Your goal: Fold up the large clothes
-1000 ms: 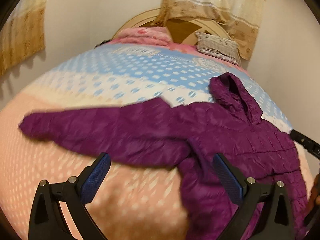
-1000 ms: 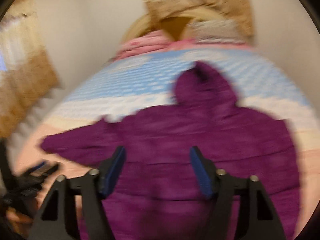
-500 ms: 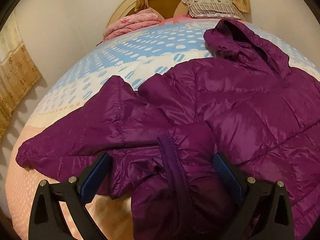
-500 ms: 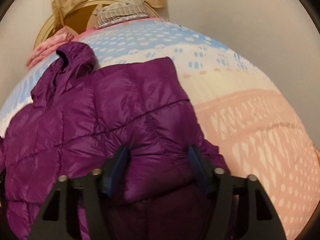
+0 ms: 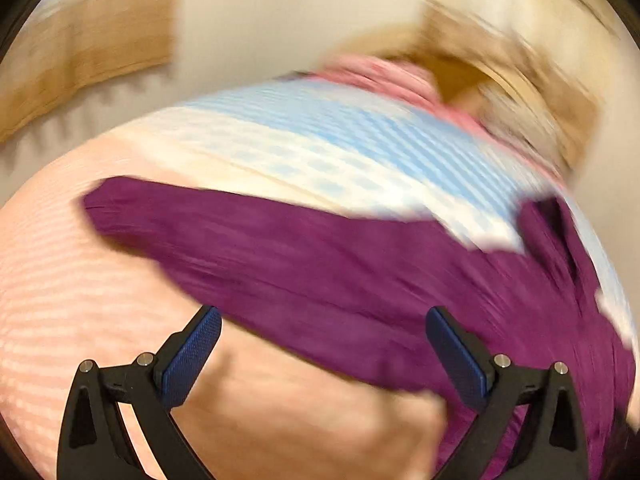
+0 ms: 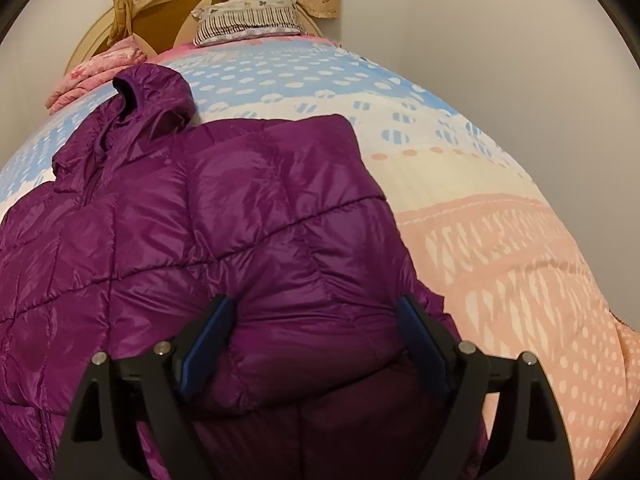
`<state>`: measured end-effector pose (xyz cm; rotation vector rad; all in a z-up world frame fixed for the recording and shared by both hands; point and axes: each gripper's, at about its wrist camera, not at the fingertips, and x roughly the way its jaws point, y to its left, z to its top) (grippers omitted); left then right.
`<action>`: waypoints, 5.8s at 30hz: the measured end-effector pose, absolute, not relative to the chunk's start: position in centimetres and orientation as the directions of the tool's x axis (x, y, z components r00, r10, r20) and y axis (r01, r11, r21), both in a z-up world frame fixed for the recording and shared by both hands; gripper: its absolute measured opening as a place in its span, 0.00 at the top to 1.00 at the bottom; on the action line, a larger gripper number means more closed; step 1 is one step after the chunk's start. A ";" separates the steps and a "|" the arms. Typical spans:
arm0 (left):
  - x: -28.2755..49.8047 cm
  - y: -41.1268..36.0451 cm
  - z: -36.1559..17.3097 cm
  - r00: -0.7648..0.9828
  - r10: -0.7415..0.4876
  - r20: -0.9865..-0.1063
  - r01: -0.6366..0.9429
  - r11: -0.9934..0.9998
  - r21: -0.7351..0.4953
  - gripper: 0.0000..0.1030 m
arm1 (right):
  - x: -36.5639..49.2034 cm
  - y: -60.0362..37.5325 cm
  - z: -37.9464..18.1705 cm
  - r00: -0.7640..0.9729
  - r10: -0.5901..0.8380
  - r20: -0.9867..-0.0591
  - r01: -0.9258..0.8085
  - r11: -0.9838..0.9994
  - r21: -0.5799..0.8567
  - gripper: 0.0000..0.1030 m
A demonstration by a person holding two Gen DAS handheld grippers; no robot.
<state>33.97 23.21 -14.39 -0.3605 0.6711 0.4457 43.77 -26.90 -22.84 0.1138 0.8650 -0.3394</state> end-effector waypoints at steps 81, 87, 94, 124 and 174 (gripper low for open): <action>37.6 10.1 -10.8 0.774 -0.033 -0.633 -0.029 0.996 -0.087 0.92 | 43.2 -9.7 -14.0 0.786 0.112 -0.608 -0.161 0.987 -0.027 0.05; 41.3 9.3 -13.4 0.716 -0.046 -0.696 -0.021 0.996 -0.087 0.92 | 47.5 -6.2 -18.6 0.688 -0.075 -0.722 -0.139 0.963 -0.233 0.64; 41.5 8.9 -18.2 0.659 -0.009 -0.752 -0.051 0.997 -0.057 0.92 | 45.4 -21.8 -18.0 0.681 -0.157 -0.715 0.172 0.984 -0.052 0.32; 50.3 7.8 -9.5 0.690 -0.134 -0.712 0.121 0.990 -0.069 0.75 | 50.0 -22.8 -14.0 0.649 -0.032 -0.760 0.068 0.998 0.016 0.19; 45.0 3.0 -7.0 0.681 -0.545 -0.490 0.406 0.837 -0.367 0.93 | 43.0 -22.7 -15.2 0.698 0.101 -0.709 -0.190 0.981 -0.047 0.91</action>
